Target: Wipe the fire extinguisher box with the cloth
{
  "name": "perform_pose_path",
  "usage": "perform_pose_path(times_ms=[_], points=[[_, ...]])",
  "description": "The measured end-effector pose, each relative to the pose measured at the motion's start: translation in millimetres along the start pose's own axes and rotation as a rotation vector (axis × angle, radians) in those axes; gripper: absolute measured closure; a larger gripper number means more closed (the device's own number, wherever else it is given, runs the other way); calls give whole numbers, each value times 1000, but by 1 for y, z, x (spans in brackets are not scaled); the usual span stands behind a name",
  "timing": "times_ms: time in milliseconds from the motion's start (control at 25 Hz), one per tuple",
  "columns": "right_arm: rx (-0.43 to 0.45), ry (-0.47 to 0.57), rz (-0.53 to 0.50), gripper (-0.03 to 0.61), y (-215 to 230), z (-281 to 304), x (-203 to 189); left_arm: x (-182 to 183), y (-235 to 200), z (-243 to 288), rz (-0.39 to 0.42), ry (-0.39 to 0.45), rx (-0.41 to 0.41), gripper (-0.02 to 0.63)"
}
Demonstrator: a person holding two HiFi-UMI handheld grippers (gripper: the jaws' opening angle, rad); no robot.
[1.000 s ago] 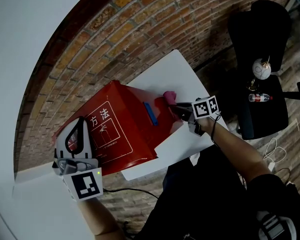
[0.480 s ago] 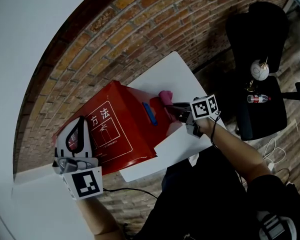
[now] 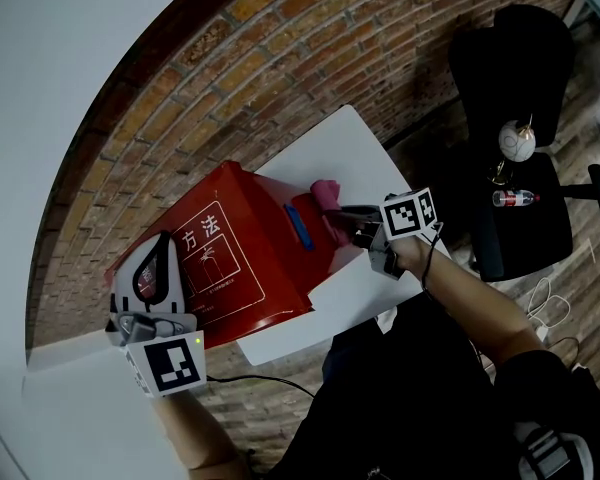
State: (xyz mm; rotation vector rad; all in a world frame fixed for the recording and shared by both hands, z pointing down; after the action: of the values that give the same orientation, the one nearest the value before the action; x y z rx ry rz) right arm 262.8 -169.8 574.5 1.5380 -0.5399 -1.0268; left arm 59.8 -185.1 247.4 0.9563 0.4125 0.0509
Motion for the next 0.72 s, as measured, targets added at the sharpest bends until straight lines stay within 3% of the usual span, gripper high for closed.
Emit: perform_pose_path(times_ms=[720], points=[[57, 9, -20, 514, -56, -4, 16, 0, 0, 0, -1, 3, 3, 597]])
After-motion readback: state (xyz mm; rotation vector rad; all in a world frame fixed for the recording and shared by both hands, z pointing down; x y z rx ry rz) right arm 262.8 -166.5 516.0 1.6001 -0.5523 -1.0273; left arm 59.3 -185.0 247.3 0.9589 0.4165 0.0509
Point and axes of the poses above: the fingertips, and each gripper's own axes: z forward along the fingers, y to its right, x out of its top, the point moved 7 cm from there along -z, backward along the fingers, and after that the axes turned 2 degrees about -y, right-handed, at the moved point
